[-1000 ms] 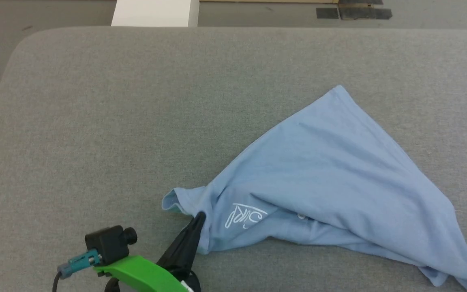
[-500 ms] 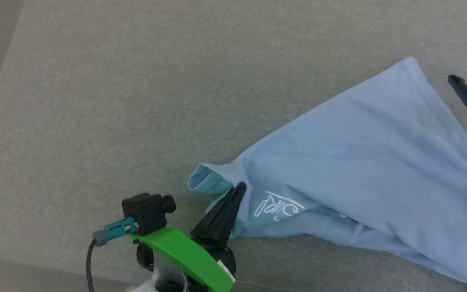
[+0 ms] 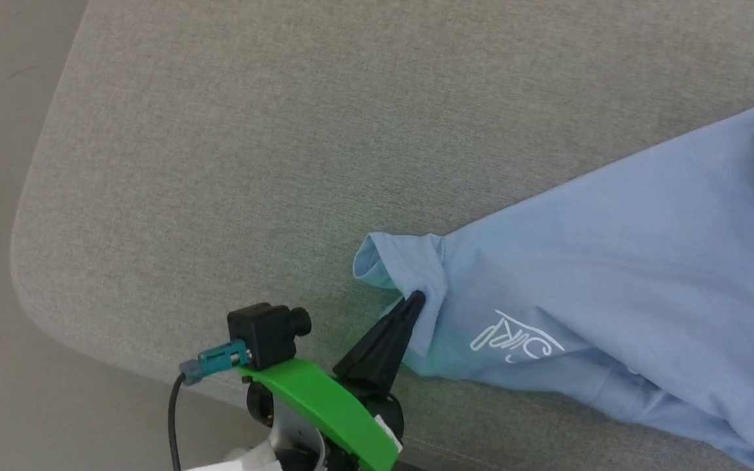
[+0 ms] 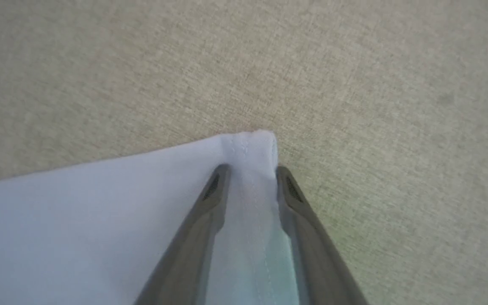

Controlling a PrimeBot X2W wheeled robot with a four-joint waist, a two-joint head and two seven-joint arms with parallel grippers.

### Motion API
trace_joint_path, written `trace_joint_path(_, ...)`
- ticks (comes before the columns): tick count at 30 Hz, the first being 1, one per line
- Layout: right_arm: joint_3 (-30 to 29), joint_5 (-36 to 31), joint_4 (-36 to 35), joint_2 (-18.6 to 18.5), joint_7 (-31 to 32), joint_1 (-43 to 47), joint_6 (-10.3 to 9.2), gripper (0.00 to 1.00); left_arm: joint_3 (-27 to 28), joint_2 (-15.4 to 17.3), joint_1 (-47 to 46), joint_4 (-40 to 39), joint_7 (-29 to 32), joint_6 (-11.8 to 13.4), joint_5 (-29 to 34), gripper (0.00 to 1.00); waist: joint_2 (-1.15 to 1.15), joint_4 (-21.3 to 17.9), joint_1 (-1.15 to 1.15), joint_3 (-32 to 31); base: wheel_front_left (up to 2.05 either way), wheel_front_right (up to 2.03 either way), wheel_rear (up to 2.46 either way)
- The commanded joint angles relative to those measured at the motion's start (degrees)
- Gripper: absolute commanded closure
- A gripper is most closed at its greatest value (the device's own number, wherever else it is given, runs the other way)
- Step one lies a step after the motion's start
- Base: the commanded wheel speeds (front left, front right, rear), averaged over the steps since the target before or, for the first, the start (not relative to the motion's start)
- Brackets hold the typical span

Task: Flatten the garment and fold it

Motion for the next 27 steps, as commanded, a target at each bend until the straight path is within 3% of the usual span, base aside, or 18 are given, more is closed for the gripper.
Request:
trace_joint_path(1,0.93,0.73,1.41,0.61,1.34,1.04,-0.08,1.0,0.19,-0.37,-0.81,0.28,-0.64,-0.31,-0.79,1.0,0.0,-0.13,0.0,-0.04,0.0,0.0,0.0)
trace_joint_path(7,-0.03,1.51,0.09,2.07,-2.86,1.45,-0.08,1.0,2.07,-0.55,-0.82,2.0,-1.91,-0.38,-2.58,1.0,0.0,-2.45,0.0,-3.05,0.0,0.0,0.0)
trace_joint_path(17,-6.66,6.07,-4.67,11.16,-17.04,10.05,-0.08,1.0,6.28,0.03,-1.05,6.87,-4.91,3.12,-1.09,1.0,0.0,-8.18,0.0,-15.32,0.0,0.0,0.0)
trace_joint_path(20,-9.74,7.3,-10.04,14.87,-20.66,16.24,-0.08,1.0,6.91,0.28,0.38,6.87,-5.3,4.4,-0.83,1.0,0.0,-10.32,0.0,-19.87,0.0,0.0,0.0)
trace_joint_path(27,-17.65,8.32,-23.56,23.71,-23.46,29.2,-0.08,1.0,8.02,1.13,2.61,4.76,-7.77,6.69,1.81,1.0,0.0,-13.02,0.0,-23.44,0.0,0.0,0.0)
